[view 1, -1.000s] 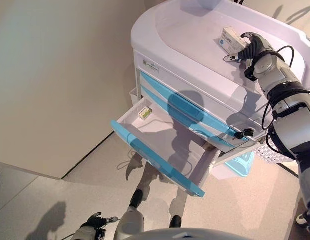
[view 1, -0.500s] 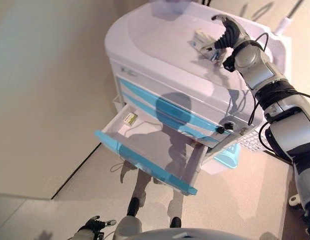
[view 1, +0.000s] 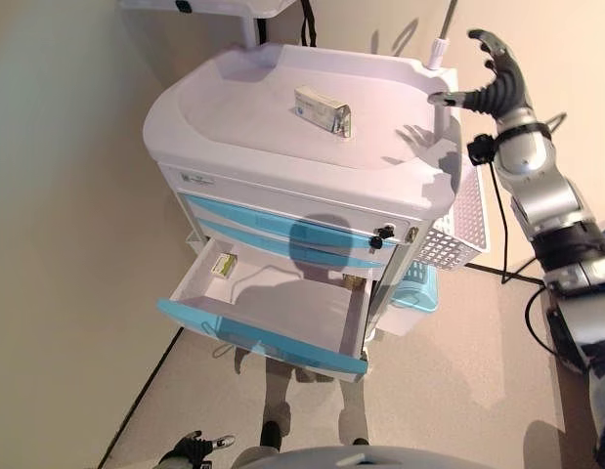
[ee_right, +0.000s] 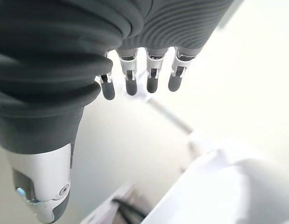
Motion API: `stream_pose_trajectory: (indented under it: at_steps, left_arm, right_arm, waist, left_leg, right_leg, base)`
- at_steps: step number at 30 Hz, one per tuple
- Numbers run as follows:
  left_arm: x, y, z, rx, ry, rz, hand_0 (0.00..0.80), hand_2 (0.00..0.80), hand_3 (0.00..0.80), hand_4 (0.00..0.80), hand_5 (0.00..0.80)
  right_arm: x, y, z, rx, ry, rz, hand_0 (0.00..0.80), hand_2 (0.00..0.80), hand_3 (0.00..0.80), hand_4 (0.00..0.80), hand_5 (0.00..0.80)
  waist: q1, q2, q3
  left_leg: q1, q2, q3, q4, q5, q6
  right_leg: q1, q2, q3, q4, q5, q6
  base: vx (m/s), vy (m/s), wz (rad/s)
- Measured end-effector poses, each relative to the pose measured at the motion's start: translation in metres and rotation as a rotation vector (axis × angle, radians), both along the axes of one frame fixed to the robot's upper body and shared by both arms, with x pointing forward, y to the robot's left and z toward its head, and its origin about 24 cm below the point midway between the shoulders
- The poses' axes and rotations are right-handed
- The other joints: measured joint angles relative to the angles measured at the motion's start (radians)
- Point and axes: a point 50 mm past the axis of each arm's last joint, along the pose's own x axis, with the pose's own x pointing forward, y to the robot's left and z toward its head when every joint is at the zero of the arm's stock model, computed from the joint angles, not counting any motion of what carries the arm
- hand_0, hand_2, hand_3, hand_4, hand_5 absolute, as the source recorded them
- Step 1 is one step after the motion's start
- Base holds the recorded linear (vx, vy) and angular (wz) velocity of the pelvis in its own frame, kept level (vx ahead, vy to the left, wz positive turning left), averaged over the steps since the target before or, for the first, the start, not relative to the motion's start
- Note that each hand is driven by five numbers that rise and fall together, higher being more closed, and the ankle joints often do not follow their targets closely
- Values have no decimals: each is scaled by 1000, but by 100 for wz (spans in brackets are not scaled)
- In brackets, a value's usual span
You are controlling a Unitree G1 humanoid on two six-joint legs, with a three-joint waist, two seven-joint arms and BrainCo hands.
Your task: Open the drawer and pick up the medicine
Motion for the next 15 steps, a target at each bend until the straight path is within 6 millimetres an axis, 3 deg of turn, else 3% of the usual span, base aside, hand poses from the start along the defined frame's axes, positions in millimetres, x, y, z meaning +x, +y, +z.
stream_pose_trajectory:
  at_steps: [7,15]
  left_arm:
    - [-8,-9,-4,-12,36,-25,0,0,0,0,0]
    - [-17,-14,-6,-12,64,-24,0,0,0,0,0]
  right_arm:
    - [-34,-37,-58,105,74,-111,0,0,0,0,0]
    - [-89,-65,-149,307,260,-266,0,0,0,0,0]
  waist:
    - [-9,8,-10]
    - [-58,20,-17]
  left_leg:
    - [26,11,36,-1,-8,-4]
    - [55,16,91,-1,-29,1]
  right_leg:
    - [8,9,34,0,3,-3]
    - [7,9,80,0,8,0]
  base:
    - [-28,-13,-17]
    - [-22,-7,-21]
